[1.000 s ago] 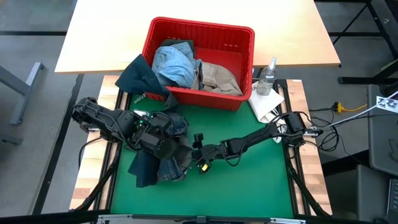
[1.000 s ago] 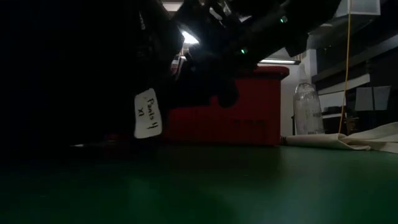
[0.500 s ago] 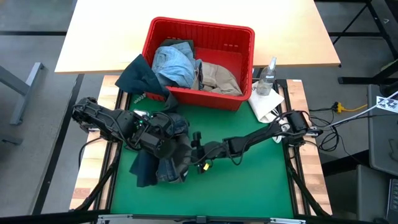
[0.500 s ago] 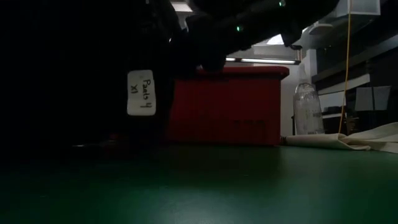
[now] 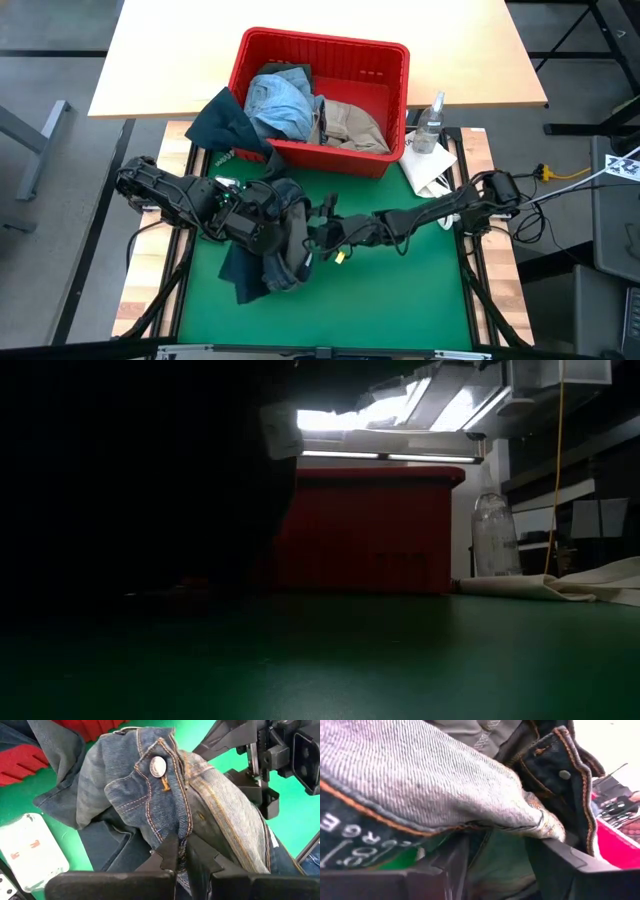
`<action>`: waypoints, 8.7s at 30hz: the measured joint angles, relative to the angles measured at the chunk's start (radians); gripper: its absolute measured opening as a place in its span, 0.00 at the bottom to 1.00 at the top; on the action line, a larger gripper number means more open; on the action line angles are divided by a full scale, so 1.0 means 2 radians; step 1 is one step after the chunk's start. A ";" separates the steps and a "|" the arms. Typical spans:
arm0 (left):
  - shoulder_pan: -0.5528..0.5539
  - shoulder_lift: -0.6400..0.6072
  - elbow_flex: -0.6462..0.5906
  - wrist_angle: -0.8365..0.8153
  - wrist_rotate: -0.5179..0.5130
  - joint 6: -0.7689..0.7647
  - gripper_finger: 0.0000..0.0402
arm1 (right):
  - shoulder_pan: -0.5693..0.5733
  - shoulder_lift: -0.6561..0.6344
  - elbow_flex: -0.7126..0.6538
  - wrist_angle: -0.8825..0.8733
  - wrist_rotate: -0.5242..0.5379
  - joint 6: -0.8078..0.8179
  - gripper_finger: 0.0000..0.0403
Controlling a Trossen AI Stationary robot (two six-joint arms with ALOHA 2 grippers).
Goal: Fold laundry
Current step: Fold the dark blue jeans
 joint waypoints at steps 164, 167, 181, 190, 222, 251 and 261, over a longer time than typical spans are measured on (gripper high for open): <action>0.004 0.089 -0.001 0.095 0.048 0.193 0.16 | -0.129 0.017 -0.031 -0.394 -0.144 0.052 0.02; 0.014 0.089 -0.001 0.117 0.044 0.236 0.22 | -0.129 -0.005 -0.031 -0.449 -0.144 0.051 0.02; 0.025 0.089 -0.001 0.276 0.057 0.450 0.32 | -0.129 -0.051 -0.031 -0.689 -0.059 0.054 0.01; 0.024 0.089 -0.001 0.259 0.062 0.439 0.32 | -0.130 -0.051 -0.031 -0.722 -0.004 0.068 0.02; -0.047 0.081 -0.001 0.101 0.110 0.189 0.22 | -0.056 -0.052 0.037 -0.850 -0.050 0.146 0.34; -0.079 0.081 -0.009 0.070 0.043 0.008 0.22 | -0.207 -0.056 -0.163 -0.413 -0.167 0.072 0.34; -0.078 0.081 -0.122 0.066 0.124 -0.202 0.22 | -0.237 -0.055 -0.182 -0.402 -0.169 0.061 0.34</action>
